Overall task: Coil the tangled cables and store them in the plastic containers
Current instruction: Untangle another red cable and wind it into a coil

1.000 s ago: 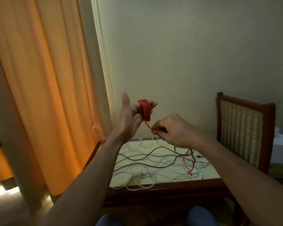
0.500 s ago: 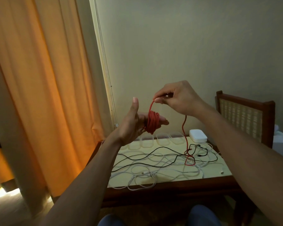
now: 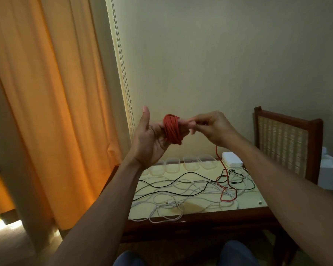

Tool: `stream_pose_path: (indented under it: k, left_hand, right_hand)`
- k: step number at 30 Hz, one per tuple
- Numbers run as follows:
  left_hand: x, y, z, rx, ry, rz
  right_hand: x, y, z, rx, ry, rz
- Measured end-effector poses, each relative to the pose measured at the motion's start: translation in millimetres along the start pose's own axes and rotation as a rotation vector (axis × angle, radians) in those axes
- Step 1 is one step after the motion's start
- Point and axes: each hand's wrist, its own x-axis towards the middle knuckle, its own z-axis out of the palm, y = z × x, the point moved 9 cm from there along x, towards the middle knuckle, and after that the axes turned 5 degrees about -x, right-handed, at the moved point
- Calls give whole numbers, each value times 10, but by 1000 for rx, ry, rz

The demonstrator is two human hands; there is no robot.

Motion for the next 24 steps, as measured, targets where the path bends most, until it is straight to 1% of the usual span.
stream_pose_path:
  k: [3, 5, 7, 8, 11, 13, 15, 17, 20, 22, 24]
  left_hand:
    - [18, 60, -16, -143, 50, 84]
    - [26, 88, -62, -208, 120, 144]
    - [20, 94, -137, -209, 211, 191]
    - [17, 76, -182, -173, 263, 204]
    - [8, -7, -284, 43, 390, 203]
    - [0, -45, -334, 238, 445, 187]
    - [-14, -46, -376, 438, 477, 163]
    - [-24, -45, -393, 627, 460, 113]
    - [-49, -89, -339, 844, 377, 1]
    - [-62, -108, -289, 884, 334, -48]
    - [-62, -98, -289, 883, 311, -60]
  right_hand:
    - [-135, 57, 141, 77, -27, 13]
    - [-220, 79, 222, 106, -39, 12]
    - [-296, 97, 288, 89, -44, 12]
    - [-332, 97, 316, 68, -50, 10]
    - [-391, 45, 390, -69, -94, -38]
    - [-397, 18, 434, -152, -156, -43]
    - [-398, -47, 454, -258, -205, -91]
    - [-399, -157, 443, -363, -211, -186]
    - [-364, -319, 344, -414, -164, -297]
    - [-308, -402, 257, -437, -115, -357]
    - [-248, -467, 187, -437, -83, -389]
